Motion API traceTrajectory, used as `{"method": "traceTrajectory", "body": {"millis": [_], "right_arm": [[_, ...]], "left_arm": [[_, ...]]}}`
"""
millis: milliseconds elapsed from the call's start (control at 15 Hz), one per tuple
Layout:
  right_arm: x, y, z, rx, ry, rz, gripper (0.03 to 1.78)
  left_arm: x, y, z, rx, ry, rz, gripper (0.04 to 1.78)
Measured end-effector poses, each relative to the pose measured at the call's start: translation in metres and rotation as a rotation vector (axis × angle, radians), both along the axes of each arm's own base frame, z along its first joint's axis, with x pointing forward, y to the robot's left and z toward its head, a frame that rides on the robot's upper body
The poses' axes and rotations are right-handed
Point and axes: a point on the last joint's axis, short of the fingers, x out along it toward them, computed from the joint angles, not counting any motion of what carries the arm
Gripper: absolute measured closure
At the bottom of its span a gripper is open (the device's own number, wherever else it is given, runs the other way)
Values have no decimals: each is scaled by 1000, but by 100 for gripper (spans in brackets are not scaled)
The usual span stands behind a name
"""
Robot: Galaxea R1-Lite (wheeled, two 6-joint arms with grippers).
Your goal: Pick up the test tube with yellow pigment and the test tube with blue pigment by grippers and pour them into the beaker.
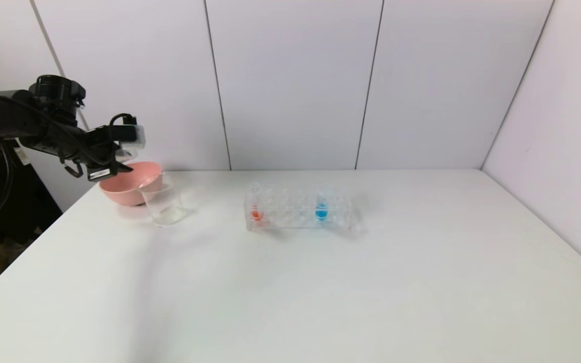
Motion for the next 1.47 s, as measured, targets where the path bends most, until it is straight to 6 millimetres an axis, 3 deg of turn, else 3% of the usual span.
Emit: {"method": "traceTrajectory", "body": {"millis": [1000, 1467], "right_arm": [[0, 0, 0, 0, 0, 0, 10], [0, 0, 0, 0, 0, 0, 10]], "left_arm": [[0, -11, -5, 80, 30, -86, 128], [-11, -13, -11, 50, 163, -28, 128]]}}
